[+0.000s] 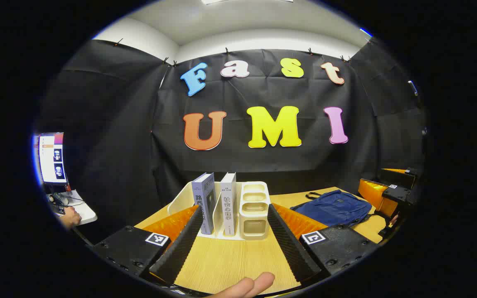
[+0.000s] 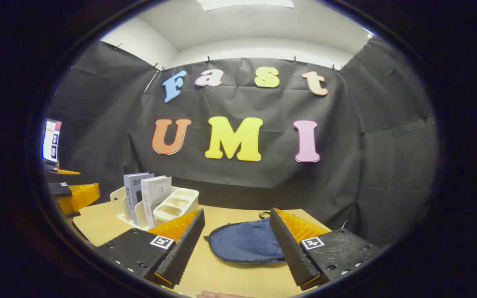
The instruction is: Open the schoolbag, grab two books from the bookshelf and put them into the schoolbag.
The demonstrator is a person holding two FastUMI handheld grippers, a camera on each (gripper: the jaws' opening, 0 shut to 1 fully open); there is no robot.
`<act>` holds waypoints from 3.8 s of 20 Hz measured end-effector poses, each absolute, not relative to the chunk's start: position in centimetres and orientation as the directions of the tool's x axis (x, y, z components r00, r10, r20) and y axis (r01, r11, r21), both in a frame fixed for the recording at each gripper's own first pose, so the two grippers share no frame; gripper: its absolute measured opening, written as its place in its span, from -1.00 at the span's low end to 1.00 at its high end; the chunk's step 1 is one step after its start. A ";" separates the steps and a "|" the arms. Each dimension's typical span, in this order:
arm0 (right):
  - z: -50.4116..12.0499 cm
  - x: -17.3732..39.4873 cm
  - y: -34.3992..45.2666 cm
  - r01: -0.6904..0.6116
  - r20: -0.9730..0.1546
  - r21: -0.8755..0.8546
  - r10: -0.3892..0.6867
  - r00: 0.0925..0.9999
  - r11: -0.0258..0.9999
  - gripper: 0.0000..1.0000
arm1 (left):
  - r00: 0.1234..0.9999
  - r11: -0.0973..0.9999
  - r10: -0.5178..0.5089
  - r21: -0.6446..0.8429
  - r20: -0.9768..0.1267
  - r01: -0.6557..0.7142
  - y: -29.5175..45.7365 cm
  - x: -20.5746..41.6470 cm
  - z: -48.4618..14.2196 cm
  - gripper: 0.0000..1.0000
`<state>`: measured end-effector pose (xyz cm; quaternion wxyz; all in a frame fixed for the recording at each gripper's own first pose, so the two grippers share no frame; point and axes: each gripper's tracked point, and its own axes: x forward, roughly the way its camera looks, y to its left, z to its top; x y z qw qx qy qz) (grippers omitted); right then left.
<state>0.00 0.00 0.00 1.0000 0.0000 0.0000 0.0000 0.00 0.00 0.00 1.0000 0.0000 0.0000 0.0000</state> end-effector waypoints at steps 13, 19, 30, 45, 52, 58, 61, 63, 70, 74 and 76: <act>1.8 -0.6 -1.4 0.058 0.037 -0.044 -0.057 0.998 0.997 0.91 | 0.998 0.999 0.003 -0.032 -0.057 -0.005 1.3 0.4 -1.0 1.00; 1.0 0.3 -1.7 0.075 0.003 -0.059 -0.075 0.997 0.995 0.91 | 0.996 0.998 0.041 -0.045 -0.075 -0.045 2.7 0.7 -1.3 1.00; -3.4 5.4 0.0 0.049 -0.125 -0.196 -0.075 0.989 0.979 0.96 | 0.996 0.997 0.053 -0.060 -0.075 -0.058 4.2 0.4 -1.0 1.00; -19.5 13.5 4.0 -0.122 -0.474 -0.412 -0.098 0.875 0.903 0.92 | 0.993 0.995 0.070 -0.069 -0.098 -0.077 5.8 0.7 -1.6 1.00; -21.4 13.9 4.1 -0.183 -0.508 -0.534 -0.140 0.850 0.825 0.92 | 0.992 0.995 0.065 -0.068 -0.113 -0.073 5.7 0.8 -1.8 1.00; -21.8 14.6 2.2 -0.170 -0.457 -0.699 -0.251 0.853 0.694 0.92 | 0.991 0.995 0.073 -0.060 -0.115 -0.080 6.1 1.0 -2.0 1.00; -22.4 14.8 2.2 -0.170 -0.459 -0.719 -0.276 0.844 0.674 0.87 | 0.987 0.992 0.108 -0.046 -0.119 -0.114 7.0 1.0 -2.2 1.00; -21.3 14.8 2.1 -0.155 -0.431 -0.743 -0.289 0.855 0.652 0.87 | 0.984 0.989 0.144 -0.023 -0.108 -0.147 7.8 0.8 -2.0 1.00; -18.2 16.0 2.7 -0.069 -0.339 -0.743 -0.286 0.896 0.666 0.85 | 0.978 0.982 0.185 -0.013 -0.097 -0.187 8.3 0.6 -1.6 1.00; -19.7 18.6 2.3 -0.037 -0.348 -0.737 -0.332 0.877 0.674 0.84 | 0.981 0.984 0.179 0.007 -0.071 -0.179 7.7 0.4 -1.0 1.00; -20.0 19.7 2.5 -0.034 -0.345 -0.741 -0.337 0.876 0.671 0.73 | 0.981 0.984 0.180 0.011 -0.071 -0.179 7.6 0.5 -1.2 1.00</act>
